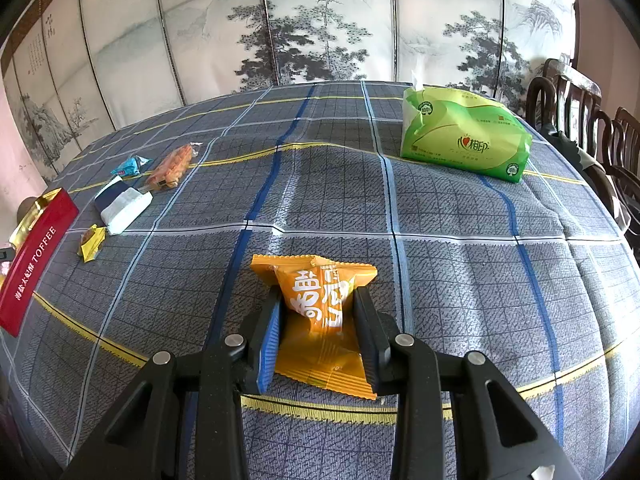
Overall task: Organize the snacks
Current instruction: 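Carry the pink candy into the gold tray and open the left tool while the right holds the orange packet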
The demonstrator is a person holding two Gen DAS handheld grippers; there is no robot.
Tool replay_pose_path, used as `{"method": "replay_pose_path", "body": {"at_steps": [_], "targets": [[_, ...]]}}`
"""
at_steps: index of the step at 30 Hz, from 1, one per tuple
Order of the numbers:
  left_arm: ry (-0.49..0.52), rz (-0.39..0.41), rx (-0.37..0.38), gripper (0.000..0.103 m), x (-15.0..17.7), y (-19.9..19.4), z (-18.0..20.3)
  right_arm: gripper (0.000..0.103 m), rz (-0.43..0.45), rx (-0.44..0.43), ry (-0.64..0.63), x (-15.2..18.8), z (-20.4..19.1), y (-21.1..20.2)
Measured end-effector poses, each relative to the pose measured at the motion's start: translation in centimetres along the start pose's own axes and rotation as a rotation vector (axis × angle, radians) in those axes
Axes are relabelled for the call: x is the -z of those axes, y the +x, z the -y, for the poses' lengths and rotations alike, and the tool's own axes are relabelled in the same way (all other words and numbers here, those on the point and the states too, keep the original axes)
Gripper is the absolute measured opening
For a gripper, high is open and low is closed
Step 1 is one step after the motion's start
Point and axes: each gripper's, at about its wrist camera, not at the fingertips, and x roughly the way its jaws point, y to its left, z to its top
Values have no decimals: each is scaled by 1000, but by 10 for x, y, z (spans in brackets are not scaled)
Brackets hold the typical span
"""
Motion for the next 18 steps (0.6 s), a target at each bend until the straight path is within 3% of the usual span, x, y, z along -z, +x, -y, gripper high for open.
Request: {"method": "replay_pose_path", "body": {"at_steps": [18], "targets": [[14,-32,-28,29,-5,19,6,31,-1,2,-1,0,0,0]]}}
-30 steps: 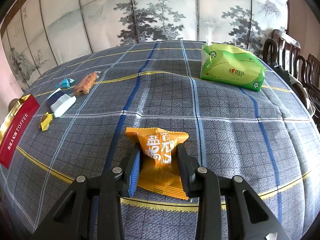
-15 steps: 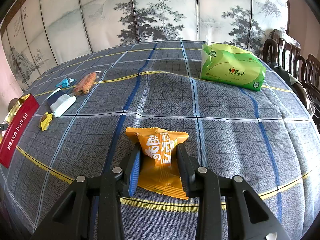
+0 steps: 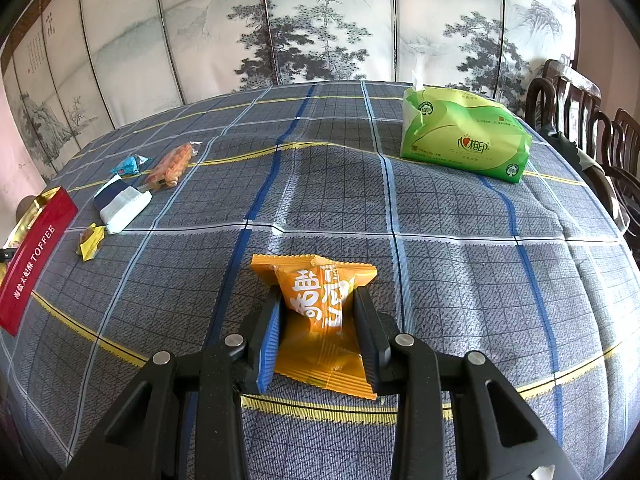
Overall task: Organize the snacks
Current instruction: 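Carry the pink candy into the gold tray and open the left tool while the right holds the orange packet, then carry the orange packet into the gold tray and open the right tool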
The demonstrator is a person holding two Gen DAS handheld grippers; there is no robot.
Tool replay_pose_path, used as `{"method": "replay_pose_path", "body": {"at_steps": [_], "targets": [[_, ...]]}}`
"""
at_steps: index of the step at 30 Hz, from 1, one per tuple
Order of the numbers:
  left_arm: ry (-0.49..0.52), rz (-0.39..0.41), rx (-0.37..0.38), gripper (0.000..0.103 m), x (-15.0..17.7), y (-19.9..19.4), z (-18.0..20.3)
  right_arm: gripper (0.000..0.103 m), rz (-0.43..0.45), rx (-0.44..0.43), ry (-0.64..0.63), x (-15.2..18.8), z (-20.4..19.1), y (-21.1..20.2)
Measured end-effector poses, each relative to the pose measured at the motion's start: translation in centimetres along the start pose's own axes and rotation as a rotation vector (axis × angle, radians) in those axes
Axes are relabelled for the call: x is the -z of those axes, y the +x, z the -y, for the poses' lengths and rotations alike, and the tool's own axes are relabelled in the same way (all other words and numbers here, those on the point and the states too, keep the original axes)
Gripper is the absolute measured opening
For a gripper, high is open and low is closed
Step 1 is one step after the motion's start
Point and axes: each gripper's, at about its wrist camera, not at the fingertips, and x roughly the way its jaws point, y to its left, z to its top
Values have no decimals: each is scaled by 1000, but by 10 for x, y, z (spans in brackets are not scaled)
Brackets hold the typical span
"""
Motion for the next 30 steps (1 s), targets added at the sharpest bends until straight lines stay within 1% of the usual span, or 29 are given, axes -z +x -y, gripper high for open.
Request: {"method": "replay_pose_path", "body": {"at_steps": [3,6,9,10,13,14,18,21,23,25,28,30], "targets": [[-2,-7,1,30,-1,2,0,31,0,0,0,0,0,0],[-6,1,-7,30,-2,2,-1,31,0,0,0,0,0,0],[-15,8,1,31,-4,1,-4,31,0,1,0,-1,0,0],[-17,17,-3,32,-4,-1,-4,31,0,1,0,-1,0,0],[-34,45,-8,45,-5,-10,-7,31,-1,2,-1,-1,0,0],[-45,52,-6,47,-5,-13,-9,31,0,3,-1,-1,0,0],[-105,96,8,47,1,-34,-13,31,-1,1,0,-1,0,0],[-111,146,-1,47,11,-56,-8,31,-1,-2,3,-1,0,0],[-95,166,-8,47,20,-69,0,31,-1,1,1,-1,0,0],[-76,172,-10,47,28,-77,8,31,-4,1,2,-2,0,0],[-55,174,11,47,42,-89,16,30,-11,-10,12,-1,-1,0],[-53,188,0,47,51,-97,19,29,-14,-16,7,-1,-6,-2]]}}
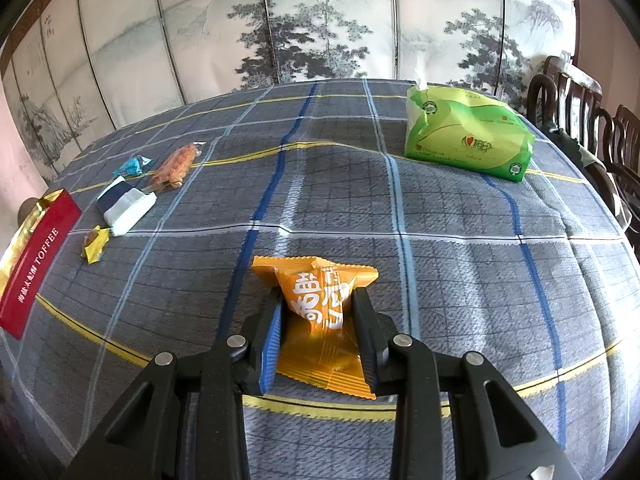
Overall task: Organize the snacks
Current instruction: 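Carry the orange packet into the gold tray and open the right tool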
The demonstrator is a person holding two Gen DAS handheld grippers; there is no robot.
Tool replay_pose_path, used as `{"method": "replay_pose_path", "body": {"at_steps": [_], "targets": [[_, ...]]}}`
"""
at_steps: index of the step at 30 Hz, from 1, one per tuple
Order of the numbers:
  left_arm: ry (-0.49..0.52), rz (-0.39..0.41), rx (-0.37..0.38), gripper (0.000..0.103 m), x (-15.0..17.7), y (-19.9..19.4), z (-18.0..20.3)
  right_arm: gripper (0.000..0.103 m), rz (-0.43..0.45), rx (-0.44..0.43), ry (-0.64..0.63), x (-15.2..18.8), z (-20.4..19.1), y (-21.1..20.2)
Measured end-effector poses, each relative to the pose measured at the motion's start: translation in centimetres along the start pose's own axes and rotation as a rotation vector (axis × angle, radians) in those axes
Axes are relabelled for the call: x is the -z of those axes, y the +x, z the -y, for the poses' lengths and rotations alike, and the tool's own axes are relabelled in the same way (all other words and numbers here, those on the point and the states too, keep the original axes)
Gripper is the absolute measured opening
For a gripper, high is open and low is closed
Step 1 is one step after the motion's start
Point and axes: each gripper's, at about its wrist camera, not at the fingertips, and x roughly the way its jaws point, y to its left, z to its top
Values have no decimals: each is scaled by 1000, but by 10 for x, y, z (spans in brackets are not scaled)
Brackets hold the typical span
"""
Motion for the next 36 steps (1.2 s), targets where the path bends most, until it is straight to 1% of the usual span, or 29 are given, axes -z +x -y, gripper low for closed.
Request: {"method": "replay_pose_path", "body": {"at_steps": [3,7,9,11,15,18,21,26,31,36], "targets": [[-15,10,6,47,11,-12,0,28,11,-27,-18,-1,-13,-8],[-4,19,-32,47,20,-20,-4,28,33,-88,-55,-9,-44,-20],[-7,18,-47,48,24,-22,-8,28,48,-136,-94,-14,-69,-28],[-20,10,-54,52,26,-23,-14,28,63,-184,-141,-21,-98,-35],[-51,2,-58,52,30,-26,-23,28,85,-286,-216,-33,-152,-47],[-45,-16,-89,52,31,-25,-25,28,95,-367,-264,-42,-191,-53],[-44,-22,-89,52,32,-24,-28,28,88,-435,-290,-48,-226,-51],[-33,-15,-118,52,36,-26,-30,28,45,-531,-314,-53,-276,-37],[-18,2,-145,56,37,-30,-31,28,-14,-575,-324,-57,-312,-15],[-5,7,-167,57,38,-29,-34,28,-54,-560,-340,-56,-340,6]]}}
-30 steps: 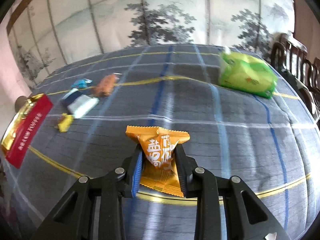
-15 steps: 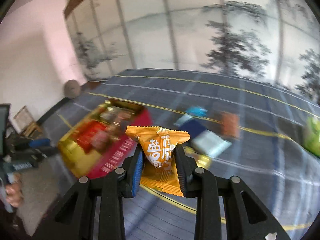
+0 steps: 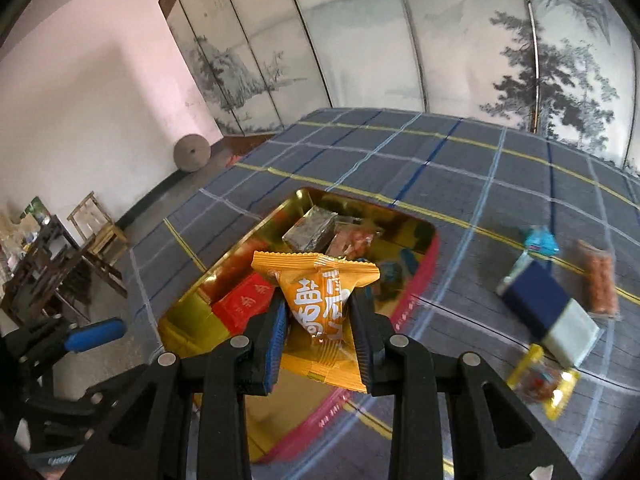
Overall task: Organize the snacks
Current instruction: 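Carry the orange packet into the gold tray and open the right tool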
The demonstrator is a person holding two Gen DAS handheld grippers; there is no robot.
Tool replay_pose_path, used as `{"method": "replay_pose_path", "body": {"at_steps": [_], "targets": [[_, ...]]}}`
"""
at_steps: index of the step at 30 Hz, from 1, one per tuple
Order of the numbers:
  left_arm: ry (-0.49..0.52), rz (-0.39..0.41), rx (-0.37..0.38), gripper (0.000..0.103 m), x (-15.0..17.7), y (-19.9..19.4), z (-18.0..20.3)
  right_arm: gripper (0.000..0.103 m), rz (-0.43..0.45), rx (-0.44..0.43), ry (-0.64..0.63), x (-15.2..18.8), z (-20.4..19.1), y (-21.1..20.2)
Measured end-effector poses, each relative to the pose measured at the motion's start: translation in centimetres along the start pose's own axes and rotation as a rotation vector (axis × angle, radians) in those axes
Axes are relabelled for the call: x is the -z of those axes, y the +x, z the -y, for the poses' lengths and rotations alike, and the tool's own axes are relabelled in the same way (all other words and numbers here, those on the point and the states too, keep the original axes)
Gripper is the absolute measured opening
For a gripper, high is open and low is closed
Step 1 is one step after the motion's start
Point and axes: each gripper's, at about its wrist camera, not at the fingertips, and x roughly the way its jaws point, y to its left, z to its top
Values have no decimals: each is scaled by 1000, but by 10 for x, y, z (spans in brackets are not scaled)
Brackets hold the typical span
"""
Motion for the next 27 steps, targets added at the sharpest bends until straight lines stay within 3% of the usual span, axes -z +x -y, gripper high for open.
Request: {"method": "replay_pose_path", "body": {"at_steps": [11,27], "targets": [[6,-19,-14,57,3,9,-9,28,-53,26,-7,-10,-9,37],[7,-43,-13,57,7,15,-12,29,-75,67,-21,-10,-10,55]]}}
